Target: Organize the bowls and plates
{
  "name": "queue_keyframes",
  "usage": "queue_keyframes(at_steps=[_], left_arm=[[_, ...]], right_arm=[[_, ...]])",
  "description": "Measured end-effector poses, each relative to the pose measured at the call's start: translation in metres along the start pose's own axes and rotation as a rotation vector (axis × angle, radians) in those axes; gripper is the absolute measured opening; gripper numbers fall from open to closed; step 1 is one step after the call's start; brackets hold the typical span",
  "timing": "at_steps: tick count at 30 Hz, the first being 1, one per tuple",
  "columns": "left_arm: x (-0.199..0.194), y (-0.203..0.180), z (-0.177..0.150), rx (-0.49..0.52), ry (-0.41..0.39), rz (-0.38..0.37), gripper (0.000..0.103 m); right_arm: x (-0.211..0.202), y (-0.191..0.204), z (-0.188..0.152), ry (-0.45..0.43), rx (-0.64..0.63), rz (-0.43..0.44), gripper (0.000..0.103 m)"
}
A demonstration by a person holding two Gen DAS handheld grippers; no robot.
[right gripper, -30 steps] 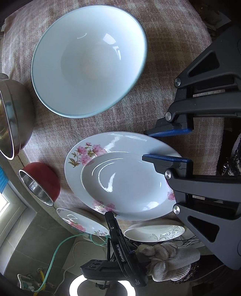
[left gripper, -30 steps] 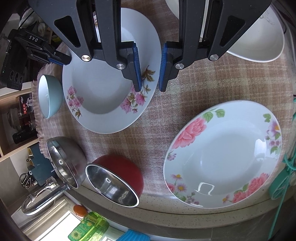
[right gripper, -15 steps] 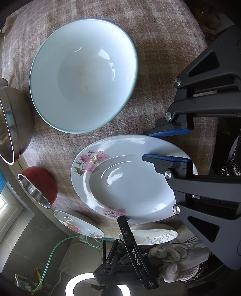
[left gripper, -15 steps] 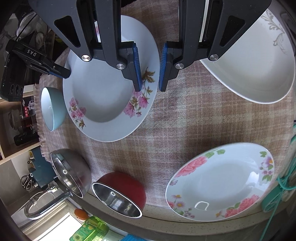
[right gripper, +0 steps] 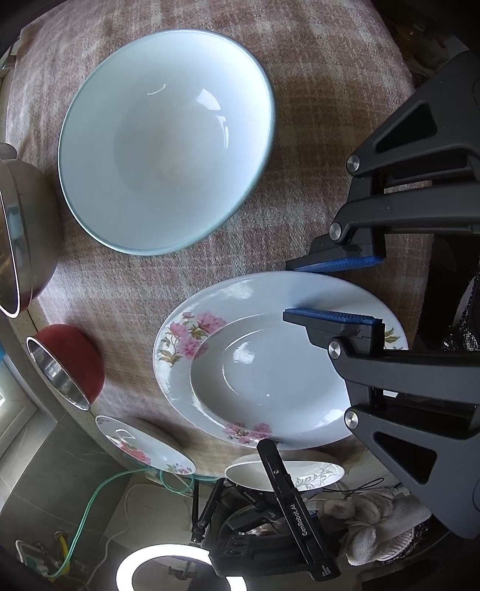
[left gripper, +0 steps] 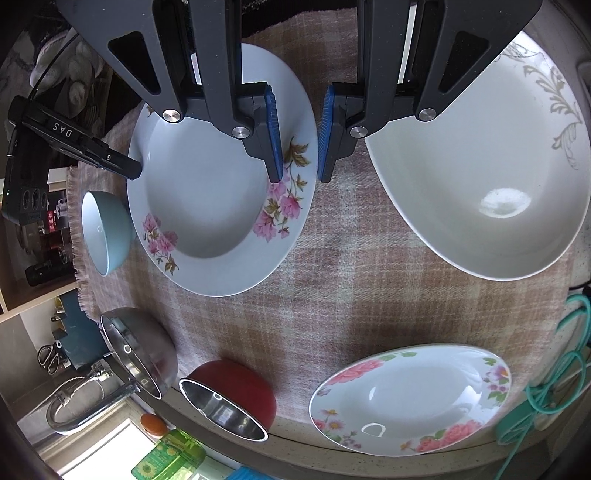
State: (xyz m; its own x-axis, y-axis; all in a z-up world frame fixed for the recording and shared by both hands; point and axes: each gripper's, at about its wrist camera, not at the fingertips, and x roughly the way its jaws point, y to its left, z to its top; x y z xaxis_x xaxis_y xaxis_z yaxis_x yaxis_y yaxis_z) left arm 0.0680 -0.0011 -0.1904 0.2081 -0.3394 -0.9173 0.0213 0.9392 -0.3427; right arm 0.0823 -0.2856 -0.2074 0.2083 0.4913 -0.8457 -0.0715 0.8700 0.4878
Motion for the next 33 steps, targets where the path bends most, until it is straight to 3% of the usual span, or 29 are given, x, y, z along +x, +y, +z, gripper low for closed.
queue_keyframes(at_steps=[17, 23, 33], left_arm=[[-0.004, 0.004, 0.0, -0.023, -0.003, -0.016, 0.017], [-0.024, 0.006, 0.003, -0.007, -0.049, -0.011, 0.017], [-0.067, 0.037, 0.013, -0.068, -0.163, 0.001, 0.019]], right_arm=[[0.002, 0.005, 0.003, 0.004, -0.013, -0.026, 0.024], [-0.013, 0.011, 0.007, -0.055, -0.026, -0.038, 0.041], [-0.029, 0.041, 0.022, -0.137, -0.103, -0.04, 0.043]])
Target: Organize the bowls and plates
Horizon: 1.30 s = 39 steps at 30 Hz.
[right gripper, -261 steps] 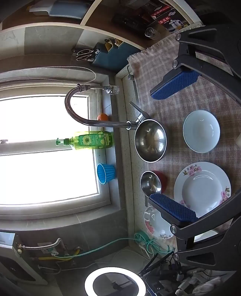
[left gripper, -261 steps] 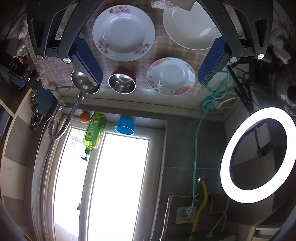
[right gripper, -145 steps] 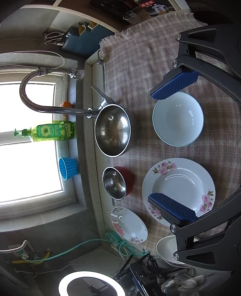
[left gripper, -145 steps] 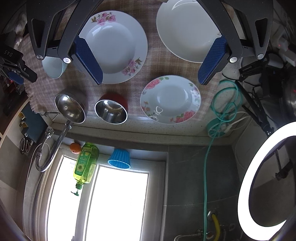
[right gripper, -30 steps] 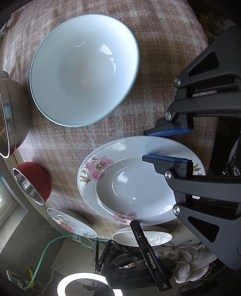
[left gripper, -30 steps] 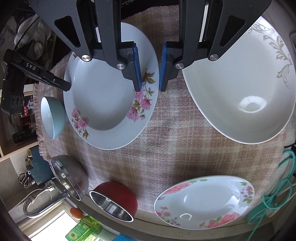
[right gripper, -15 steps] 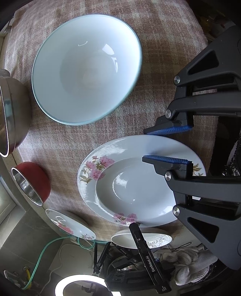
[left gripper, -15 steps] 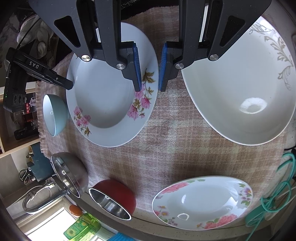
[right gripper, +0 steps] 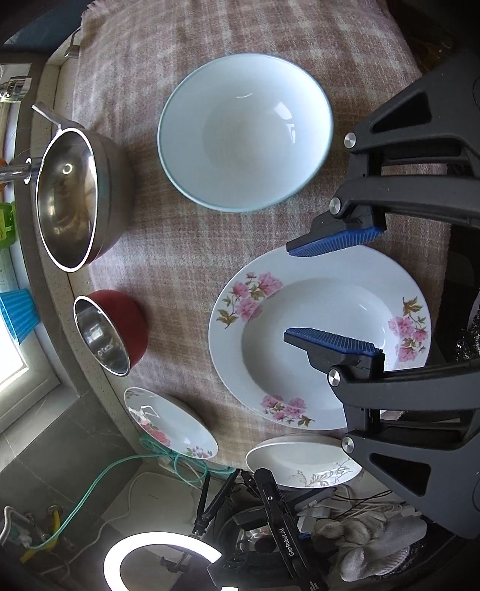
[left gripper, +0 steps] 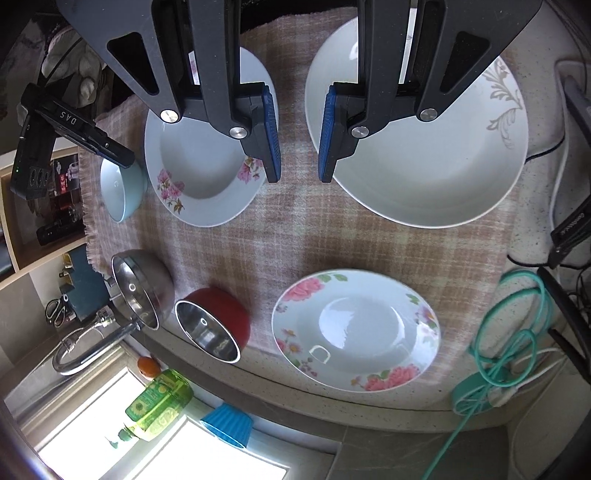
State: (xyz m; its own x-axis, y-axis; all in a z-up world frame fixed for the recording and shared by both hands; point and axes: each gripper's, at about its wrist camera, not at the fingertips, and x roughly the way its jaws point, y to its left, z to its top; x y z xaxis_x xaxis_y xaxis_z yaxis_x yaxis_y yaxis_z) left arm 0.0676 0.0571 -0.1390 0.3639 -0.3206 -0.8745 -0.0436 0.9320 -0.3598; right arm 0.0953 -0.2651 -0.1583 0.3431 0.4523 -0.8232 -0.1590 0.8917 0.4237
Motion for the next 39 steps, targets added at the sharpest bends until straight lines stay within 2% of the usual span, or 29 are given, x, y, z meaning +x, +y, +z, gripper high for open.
queue_keyframes(at_steps=[1, 3, 5, 11, 17, 27, 33, 39], left_arm=[[-0.004, 0.004, 0.001, -0.011, -0.012, 0.003, 0.019], [-0.011, 0.013, 0.003, -0.033, -0.035, 0.009, 0.026], [-0.018, 0.022, 0.005, -0.051, -0.056, 0.019, 0.028], [-0.025, 0.05, 0.024, -0.1, -0.101, 0.042, 0.028], [-0.018, 0.071, 0.058, -0.095, -0.142, 0.057, 0.028], [0.025, 0.095, 0.121, -0.054, -0.111, 0.131, 0.028], [0.043, 0.11, 0.151, -0.064, -0.084, 0.125, 0.028], [0.059, 0.124, 0.166, -0.087, -0.04, 0.099, 0.028]], right_arm=[[0.0, 0.002, 0.003, -0.006, -0.003, 0.002, 0.047], [-0.001, 0.008, 0.008, -0.018, -0.009, 0.01, 0.05], [0.0, 0.015, 0.015, -0.021, -0.022, 0.02, 0.05], [0.012, 0.04, 0.042, -0.034, -0.063, 0.044, 0.051], [0.029, 0.065, 0.072, -0.037, -0.079, 0.085, 0.051], [0.088, 0.094, 0.107, 0.041, -0.044, 0.114, 0.051], [0.115, 0.103, 0.116, 0.072, -0.034, 0.098, 0.051], [0.135, 0.114, 0.124, 0.099, -0.022, 0.114, 0.051]])
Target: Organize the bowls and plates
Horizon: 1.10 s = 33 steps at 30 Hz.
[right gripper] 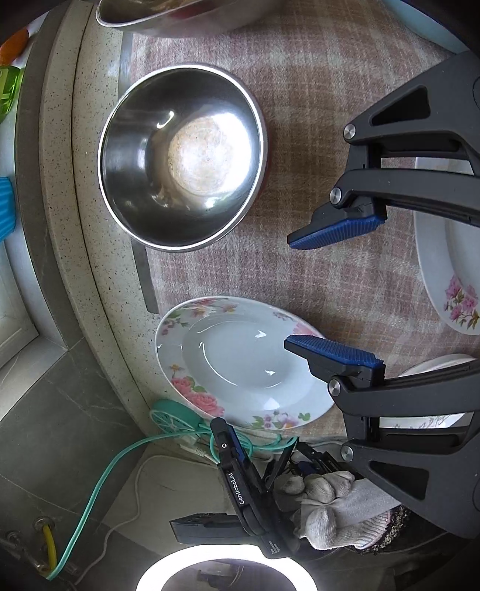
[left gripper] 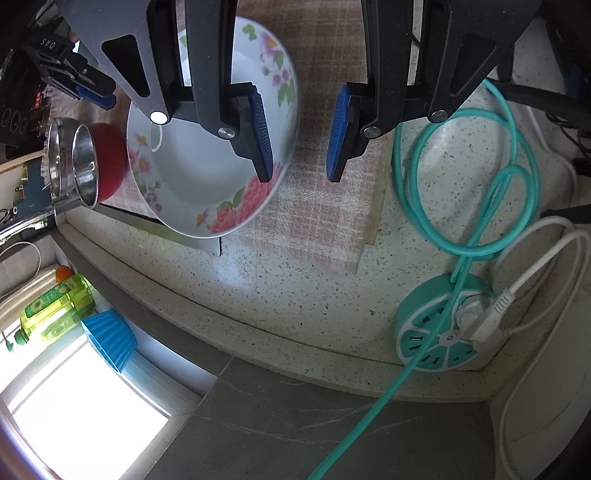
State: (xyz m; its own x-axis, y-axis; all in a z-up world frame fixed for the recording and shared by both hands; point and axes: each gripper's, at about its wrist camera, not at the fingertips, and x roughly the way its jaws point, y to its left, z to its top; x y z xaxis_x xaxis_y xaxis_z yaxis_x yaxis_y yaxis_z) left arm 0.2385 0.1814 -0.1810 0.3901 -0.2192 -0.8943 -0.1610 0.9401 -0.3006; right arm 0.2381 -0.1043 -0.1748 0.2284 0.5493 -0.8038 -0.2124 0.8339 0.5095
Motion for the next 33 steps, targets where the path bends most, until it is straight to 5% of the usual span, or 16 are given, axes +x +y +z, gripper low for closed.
queue_keyframes(at_steps=[5, 13, 18, 33], left_arm=[[0.008, 0.003, 0.003, -0.008, 0.029, -0.034, 0.028], [0.015, -0.004, 0.003, 0.01, 0.056, -0.071, 0.023], [0.019, -0.013, 0.006, 0.027, 0.059, -0.066, 0.019], [0.01, -0.017, -0.008, 0.018, 0.055, -0.058, 0.018]], right_arm=[[0.012, 0.008, 0.009, 0.015, -0.01, -0.002, 0.049], [0.028, 0.007, 0.017, 0.056, 0.01, -0.003, 0.022], [0.031, 0.009, 0.019, 0.072, 0.004, 0.015, 0.014], [0.023, 0.008, 0.012, 0.083, 0.035, 0.021, 0.011]])
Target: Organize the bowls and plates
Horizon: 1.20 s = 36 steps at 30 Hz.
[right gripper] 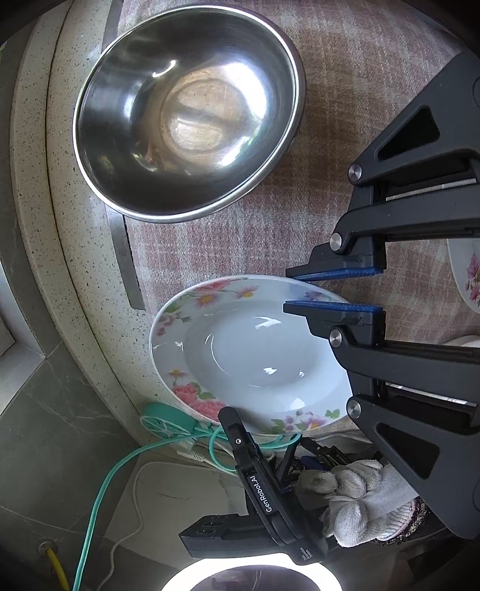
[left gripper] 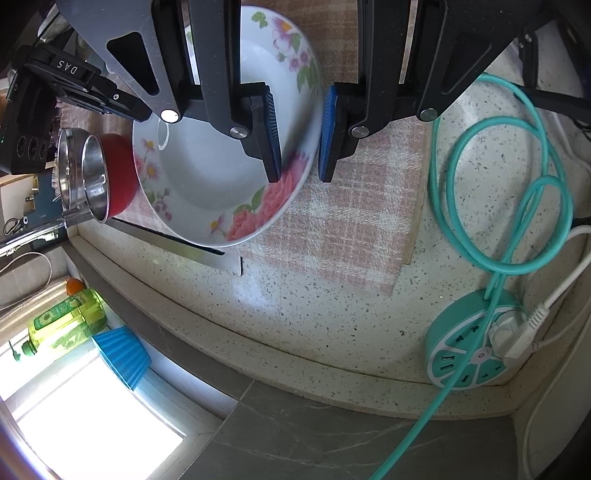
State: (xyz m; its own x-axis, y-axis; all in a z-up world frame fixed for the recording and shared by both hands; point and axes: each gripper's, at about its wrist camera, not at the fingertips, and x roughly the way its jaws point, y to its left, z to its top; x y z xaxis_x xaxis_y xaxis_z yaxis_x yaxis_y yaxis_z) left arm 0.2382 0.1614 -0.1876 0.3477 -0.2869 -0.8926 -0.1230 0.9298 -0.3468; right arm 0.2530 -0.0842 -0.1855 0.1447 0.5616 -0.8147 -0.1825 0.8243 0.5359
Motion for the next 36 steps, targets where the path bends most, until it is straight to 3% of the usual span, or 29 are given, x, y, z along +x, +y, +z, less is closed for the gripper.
queue_keyframes(at_steps=[13, 26, 36], left_arm=[[-0.029, -0.023, -0.027, 0.021, -0.02, -0.048, 0.018], [-0.047, -0.071, -0.078, 0.076, -0.024, -0.107, 0.019], [-0.045, -0.106, -0.127, 0.118, 0.021, -0.14, 0.018]], right_arm=[[-0.045, -0.013, -0.026, -0.021, 0.004, 0.033, 0.011], [-0.103, -0.042, -0.079, -0.043, 0.003, 0.033, 0.011], [-0.128, -0.078, -0.118, -0.031, 0.029, 0.003, 0.011]])
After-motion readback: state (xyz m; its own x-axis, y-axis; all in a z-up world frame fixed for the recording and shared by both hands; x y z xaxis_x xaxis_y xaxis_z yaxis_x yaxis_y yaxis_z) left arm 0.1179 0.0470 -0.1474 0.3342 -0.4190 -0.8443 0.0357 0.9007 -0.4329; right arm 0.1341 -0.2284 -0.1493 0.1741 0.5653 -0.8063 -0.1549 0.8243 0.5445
